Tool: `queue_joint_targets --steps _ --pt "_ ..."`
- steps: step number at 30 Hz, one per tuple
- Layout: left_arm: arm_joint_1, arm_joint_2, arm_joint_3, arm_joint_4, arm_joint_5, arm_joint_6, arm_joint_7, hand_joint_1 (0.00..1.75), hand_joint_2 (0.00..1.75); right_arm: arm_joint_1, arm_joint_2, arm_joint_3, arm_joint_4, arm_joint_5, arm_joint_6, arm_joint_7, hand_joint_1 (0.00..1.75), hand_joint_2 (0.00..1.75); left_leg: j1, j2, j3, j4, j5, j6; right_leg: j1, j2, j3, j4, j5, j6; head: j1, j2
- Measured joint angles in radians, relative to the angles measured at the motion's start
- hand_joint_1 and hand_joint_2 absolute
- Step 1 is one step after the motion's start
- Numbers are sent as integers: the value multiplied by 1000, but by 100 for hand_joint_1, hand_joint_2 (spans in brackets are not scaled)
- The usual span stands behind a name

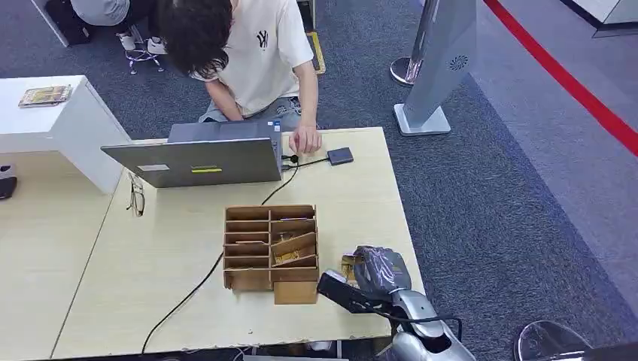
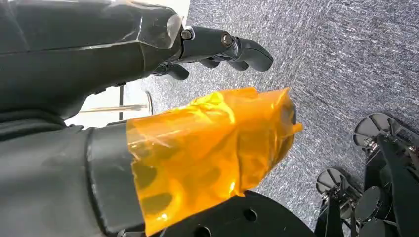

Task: Pass the card to the sensor for recognition and then transmit it.

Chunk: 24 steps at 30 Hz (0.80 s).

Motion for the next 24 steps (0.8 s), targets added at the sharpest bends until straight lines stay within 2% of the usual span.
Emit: queue_joint_targets --steps 24 --pt "0 0 0 -3 -20 -3 1 0 0 0 0 0 0 11 1 2 175 175 0 0 1 0 0 0 0 0 1 0 0 0 0 0"
